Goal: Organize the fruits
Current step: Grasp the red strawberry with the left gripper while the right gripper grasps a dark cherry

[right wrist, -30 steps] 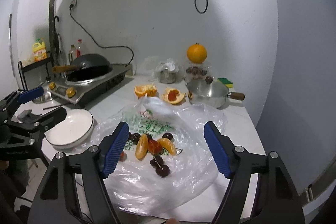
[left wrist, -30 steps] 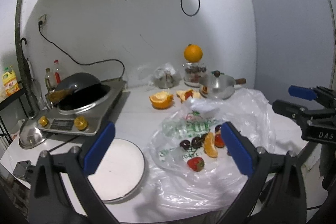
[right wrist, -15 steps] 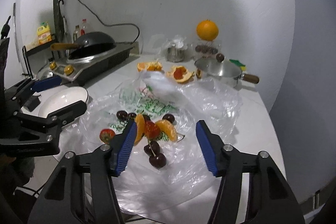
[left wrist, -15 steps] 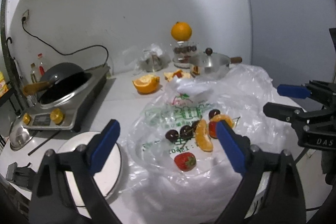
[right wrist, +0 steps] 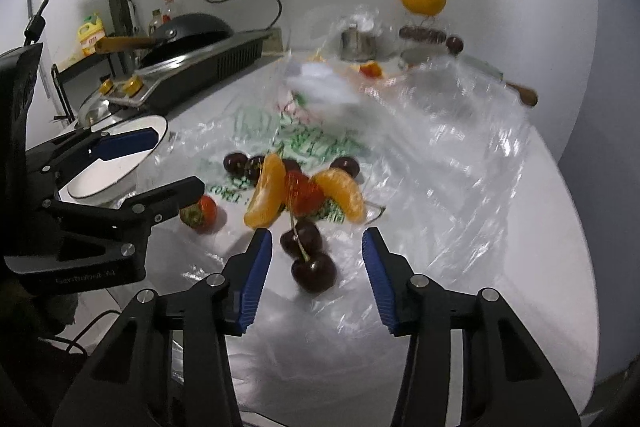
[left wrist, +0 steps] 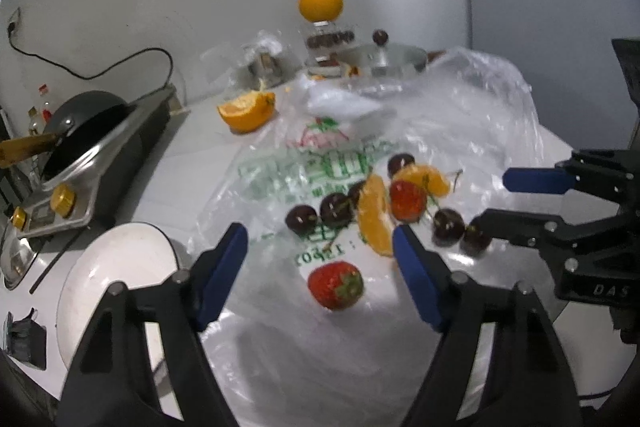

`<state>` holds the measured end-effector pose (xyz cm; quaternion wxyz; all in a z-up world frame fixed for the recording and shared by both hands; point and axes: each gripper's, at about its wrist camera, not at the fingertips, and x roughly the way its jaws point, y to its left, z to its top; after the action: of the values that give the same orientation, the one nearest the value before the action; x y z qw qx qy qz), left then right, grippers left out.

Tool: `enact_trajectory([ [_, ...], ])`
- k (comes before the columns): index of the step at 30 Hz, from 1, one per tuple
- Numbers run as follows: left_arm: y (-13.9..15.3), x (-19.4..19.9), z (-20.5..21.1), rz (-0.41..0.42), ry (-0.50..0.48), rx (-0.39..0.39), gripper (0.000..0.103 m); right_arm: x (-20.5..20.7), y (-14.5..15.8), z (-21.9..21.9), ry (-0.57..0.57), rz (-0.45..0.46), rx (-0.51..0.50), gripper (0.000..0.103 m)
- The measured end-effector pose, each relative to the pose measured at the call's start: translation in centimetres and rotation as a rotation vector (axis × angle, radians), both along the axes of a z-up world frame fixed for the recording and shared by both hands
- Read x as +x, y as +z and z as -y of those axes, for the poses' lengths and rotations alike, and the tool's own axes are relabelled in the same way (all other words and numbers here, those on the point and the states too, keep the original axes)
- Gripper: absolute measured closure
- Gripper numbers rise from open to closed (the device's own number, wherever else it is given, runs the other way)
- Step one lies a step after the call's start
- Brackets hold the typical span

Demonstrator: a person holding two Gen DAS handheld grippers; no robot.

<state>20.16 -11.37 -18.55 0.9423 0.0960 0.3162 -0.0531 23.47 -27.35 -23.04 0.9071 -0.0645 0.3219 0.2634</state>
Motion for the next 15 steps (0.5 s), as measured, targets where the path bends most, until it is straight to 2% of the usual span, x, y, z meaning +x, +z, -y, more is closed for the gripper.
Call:
enact_trajectory([
  [3,-1.0,0.3,-0.1,-0.028,-0.003,0.001,0.027,0.1,-0.8,-0.1,0.008,-0.023,-0.005,0.06],
  [7,-1.9,0.7,-0.1,-0.057,-0.026,0.001,0.028,0.1,-1.4,-0.2,0.019,-0.039,-0.007,0.061],
  [8,-2.1,0.9,-0.1,-0.063,-0.031,0.0,0.031,0.2,-1.5,-0.2,0.02,-0.041,-0.007,0.061],
  [10,-2.5,1.2,-0.1,-0.086,-0.05,-0.005,0.05,0.3,-1.7,-0.1,0.019,-0.045,-0.006,0.061],
  [15,-3.4,1.5,0.2,-0.106,-0.086,0.033,0.054,0.3,-2.1,-0.2,0.017,-0.055,-0.009,0.063],
])
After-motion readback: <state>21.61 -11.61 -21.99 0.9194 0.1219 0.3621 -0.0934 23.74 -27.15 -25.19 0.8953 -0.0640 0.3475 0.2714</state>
